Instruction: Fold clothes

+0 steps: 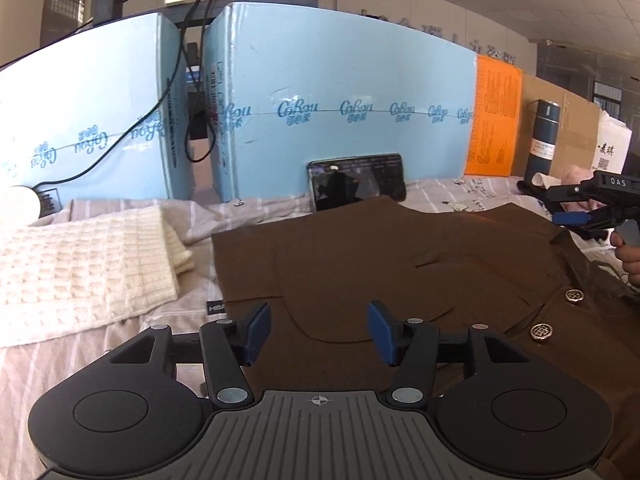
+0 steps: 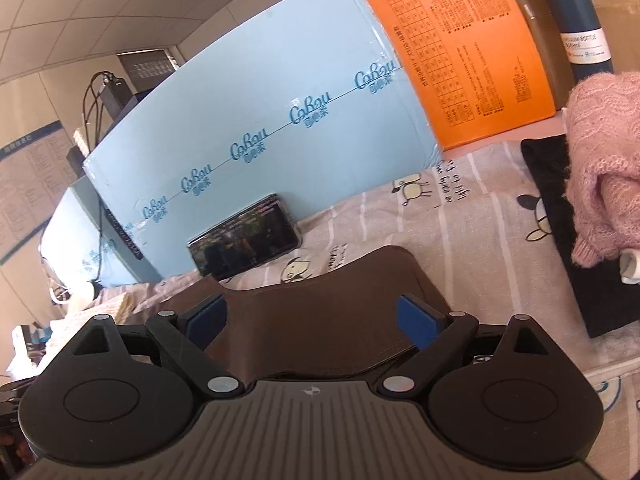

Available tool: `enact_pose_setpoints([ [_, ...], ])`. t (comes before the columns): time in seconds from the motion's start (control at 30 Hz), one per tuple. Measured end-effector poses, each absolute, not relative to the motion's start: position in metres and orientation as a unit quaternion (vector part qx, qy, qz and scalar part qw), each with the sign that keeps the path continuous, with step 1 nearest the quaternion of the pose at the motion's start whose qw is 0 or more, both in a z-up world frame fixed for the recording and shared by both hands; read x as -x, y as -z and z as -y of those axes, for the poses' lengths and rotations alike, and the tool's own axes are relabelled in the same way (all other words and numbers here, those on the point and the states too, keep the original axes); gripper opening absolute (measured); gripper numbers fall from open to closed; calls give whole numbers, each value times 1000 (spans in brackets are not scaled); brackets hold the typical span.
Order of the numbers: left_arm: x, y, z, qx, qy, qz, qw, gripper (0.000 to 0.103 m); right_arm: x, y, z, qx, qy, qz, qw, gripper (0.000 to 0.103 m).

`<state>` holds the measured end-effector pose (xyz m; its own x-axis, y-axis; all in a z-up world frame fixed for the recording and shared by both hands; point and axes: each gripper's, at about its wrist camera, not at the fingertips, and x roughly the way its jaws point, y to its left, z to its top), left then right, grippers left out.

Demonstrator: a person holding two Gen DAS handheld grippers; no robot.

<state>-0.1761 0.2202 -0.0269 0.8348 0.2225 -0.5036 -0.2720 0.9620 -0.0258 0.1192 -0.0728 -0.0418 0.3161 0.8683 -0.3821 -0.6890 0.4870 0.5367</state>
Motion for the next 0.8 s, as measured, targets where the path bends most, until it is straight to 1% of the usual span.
enact_pose_setpoints([
  [0.07, 170, 31, -216, 41, -115, -266, 956, 65, -118, 42, 68, -136, -516, -348, 771, 93],
  [0.17, 161, 39, -212, 26, -106, -282, 953, 67, -114, 45, 57, -120, -542, -390, 734, 93],
  [0.23, 155, 45, -209, 16, -101, -293, 951, 68, -115, 49, 53, -112, -531, -412, 732, 93],
  [0.3, 148, 50, -206, 6, -95, -304, 948, 80, -117, 53, 54, -115, -511, -414, 744, 93],
  [0.4, 139, 59, -202, -9, -87, -321, 943, 87, -122, 55, 61, -129, -474, -390, 779, 93],
  [0.57, 140, 61, -203, -9, -84, -319, 944, 88, -126, 55, 69, -139, -416, -338, 833, 90],
  [0.63, 140, 61, -204, -8, -85, -318, 944, 89, -125, 51, 72, -120, -368, -305, 870, 90],
  [0.73, 140, 61, -206, -4, -85, -318, 944, 91, -125, 52, 70, -53, -278, -266, 922, 91],
  [0.8, 140, 61, -206, -1, -84, -318, 944, 91, -130, 56, 69, -43, -272, -278, 920, 91],
])
